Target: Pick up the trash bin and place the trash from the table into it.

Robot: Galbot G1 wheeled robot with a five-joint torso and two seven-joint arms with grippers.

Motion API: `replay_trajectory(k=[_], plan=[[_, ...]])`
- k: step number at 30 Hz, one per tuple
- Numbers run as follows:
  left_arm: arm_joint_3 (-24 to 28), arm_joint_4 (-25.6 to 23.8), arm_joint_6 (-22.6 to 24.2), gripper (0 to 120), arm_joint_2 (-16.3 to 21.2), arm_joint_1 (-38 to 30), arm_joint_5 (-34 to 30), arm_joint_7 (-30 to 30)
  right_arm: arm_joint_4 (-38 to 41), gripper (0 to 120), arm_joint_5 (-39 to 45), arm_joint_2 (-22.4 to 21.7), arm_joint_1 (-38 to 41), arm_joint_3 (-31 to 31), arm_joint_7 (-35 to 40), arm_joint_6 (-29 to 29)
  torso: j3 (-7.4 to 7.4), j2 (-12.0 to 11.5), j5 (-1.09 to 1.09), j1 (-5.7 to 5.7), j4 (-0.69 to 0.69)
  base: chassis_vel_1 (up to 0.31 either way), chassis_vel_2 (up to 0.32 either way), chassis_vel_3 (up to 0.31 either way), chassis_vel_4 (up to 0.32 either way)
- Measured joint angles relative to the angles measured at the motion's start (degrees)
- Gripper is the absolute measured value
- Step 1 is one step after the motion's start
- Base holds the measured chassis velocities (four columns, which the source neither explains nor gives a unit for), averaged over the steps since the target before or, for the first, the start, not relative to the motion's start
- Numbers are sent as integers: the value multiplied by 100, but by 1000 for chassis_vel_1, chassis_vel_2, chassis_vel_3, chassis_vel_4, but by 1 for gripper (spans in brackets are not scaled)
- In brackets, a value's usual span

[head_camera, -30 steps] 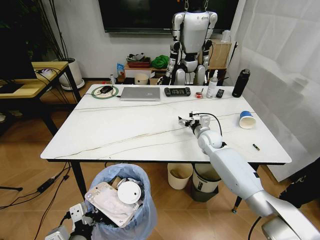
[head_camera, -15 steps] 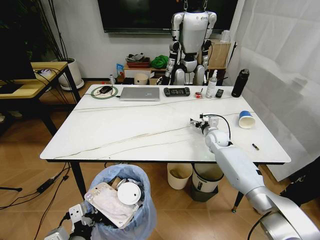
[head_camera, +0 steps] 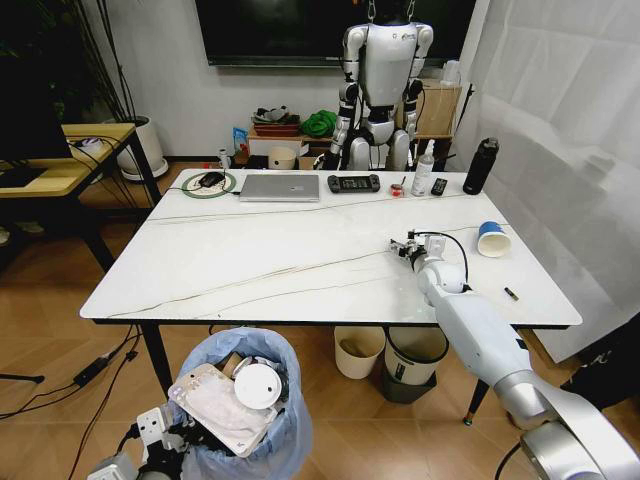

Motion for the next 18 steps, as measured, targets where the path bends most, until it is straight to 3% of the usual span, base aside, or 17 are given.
replay_trajectory(k=[5,7,11,18], plan=[[-1,0,0,0,8,-2,-6,0,149,45,22,-48,-80,-4,-10,-9,0,0,1,0,0,0,0,0,0],[-1,0,0,0,10,-2,-7,0,164,41,22,-52,-86,-12,-10,-13,0,0,1,0,0,0,0,0,0],[-8,-1,0,0,17,0,-15,1,208,22,22,-58,-109,-38,-10,-34,0,0,1,0,0,0,0,0,0],[-32,-2,0,0,33,3,-34,0,262,0,18,-86,-158,-50,-10,-41,0,0,1,0,1,0,0,0,0]])
